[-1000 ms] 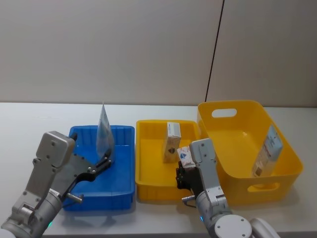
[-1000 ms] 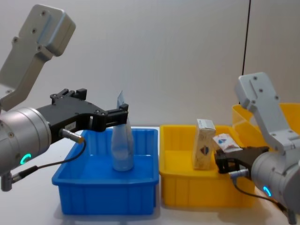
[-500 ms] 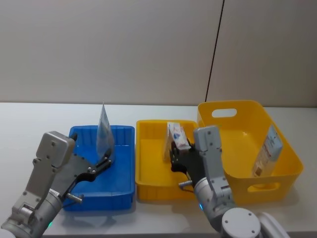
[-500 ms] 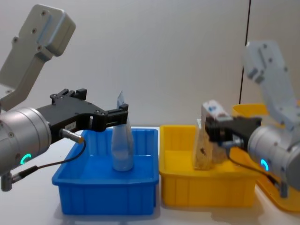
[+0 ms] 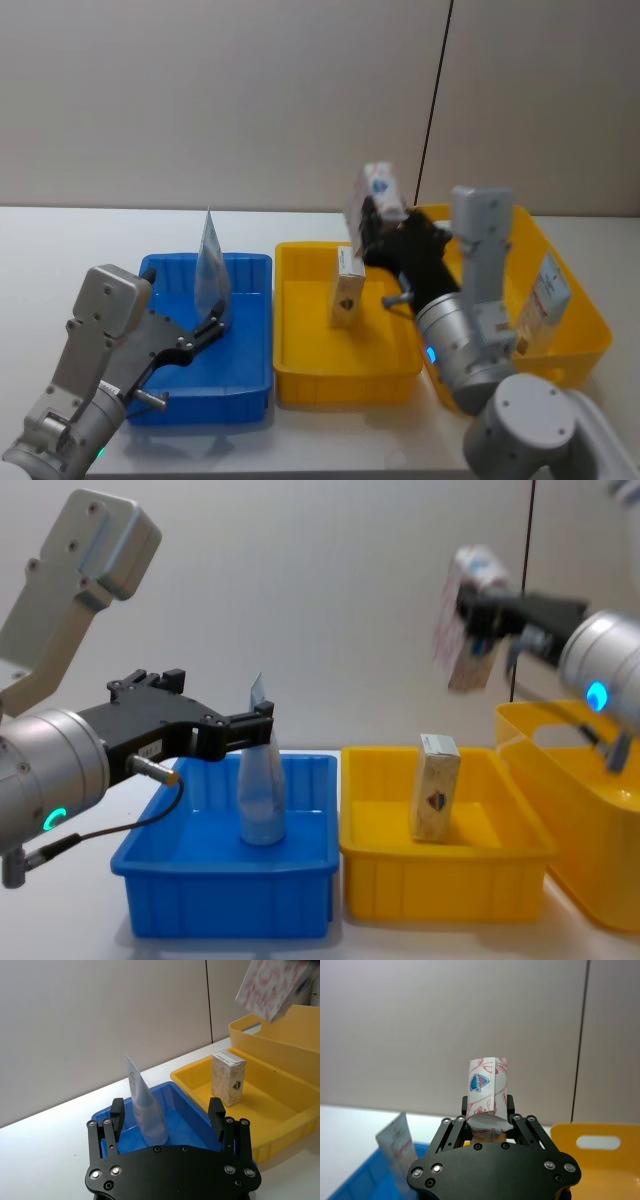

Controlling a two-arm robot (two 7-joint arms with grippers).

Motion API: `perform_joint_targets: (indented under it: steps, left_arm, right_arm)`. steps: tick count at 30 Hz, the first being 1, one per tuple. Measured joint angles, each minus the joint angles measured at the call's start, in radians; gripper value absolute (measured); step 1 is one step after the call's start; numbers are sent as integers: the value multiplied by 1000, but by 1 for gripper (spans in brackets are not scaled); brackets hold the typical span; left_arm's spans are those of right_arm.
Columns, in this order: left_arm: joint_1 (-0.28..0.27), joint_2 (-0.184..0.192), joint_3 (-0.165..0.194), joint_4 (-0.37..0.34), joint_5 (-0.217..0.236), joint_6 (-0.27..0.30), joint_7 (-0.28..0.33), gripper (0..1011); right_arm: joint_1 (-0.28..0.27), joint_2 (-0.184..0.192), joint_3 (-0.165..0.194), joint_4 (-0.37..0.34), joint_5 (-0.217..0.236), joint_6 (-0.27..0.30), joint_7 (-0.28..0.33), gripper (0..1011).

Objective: Bimanual collaborative sorting of washing and personal care products

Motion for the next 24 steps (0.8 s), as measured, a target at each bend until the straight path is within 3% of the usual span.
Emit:
perform_joint_targets:
  steps: [4, 13, 24]
  left_arm:
    - [0, 0, 0, 0, 0, 0, 0, 1001]
    - [0, 0, 0, 0, 0, 0, 0, 1001]
    - [0, 0, 0, 0, 0, 0, 0, 1002]
  right_arm:
    - [-4, 2, 45, -57, 32, -10, 6, 317]
    - [-33, 20, 124, -141, 55, -3, -10, 317]
    - [-86, 54, 202, -210, 44, 77, -49, 317]
